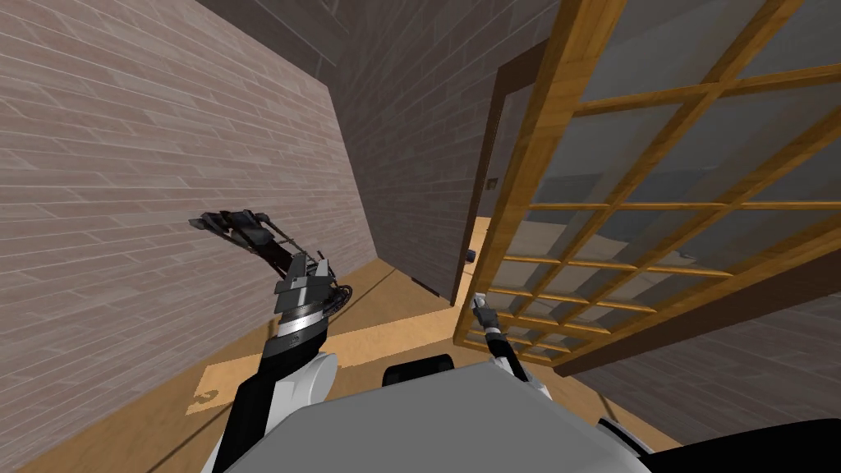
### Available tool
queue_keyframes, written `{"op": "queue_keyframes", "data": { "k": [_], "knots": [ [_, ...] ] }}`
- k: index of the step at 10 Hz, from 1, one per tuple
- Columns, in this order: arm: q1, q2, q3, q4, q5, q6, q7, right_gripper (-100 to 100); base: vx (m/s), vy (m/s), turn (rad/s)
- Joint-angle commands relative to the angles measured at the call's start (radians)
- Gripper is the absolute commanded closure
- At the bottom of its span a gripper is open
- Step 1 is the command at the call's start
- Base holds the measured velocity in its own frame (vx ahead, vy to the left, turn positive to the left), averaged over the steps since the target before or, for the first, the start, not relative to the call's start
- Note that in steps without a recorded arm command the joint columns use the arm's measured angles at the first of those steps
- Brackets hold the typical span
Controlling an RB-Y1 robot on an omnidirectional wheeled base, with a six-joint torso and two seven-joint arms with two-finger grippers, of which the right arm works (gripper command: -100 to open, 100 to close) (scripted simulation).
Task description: Pull the door open
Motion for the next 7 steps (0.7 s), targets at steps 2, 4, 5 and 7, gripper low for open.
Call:
{"op": "queue_keyframes", "data": {
  "k": [2,4,5,7],
  "knots": [
    [0.02,-0.027,0.035,-0.02,0.015,-0.014,-0.038,100,-0.244,-0.014,0.118],
    [0.023,-0.029,0.039,-0.02,0.017,-0.009,-0.04,100,-0.174,-0.018,0.064],
    [0.036,-0.043,0.062,-0.023,0.027,-0.024,-0.061,100,-0.131,-0.011,0.108],
    [0.048,-0.061,0.084,-0.028,0.037,-0.043,-0.082,100,-0.256,-0.03,0.105]
  ]
}}
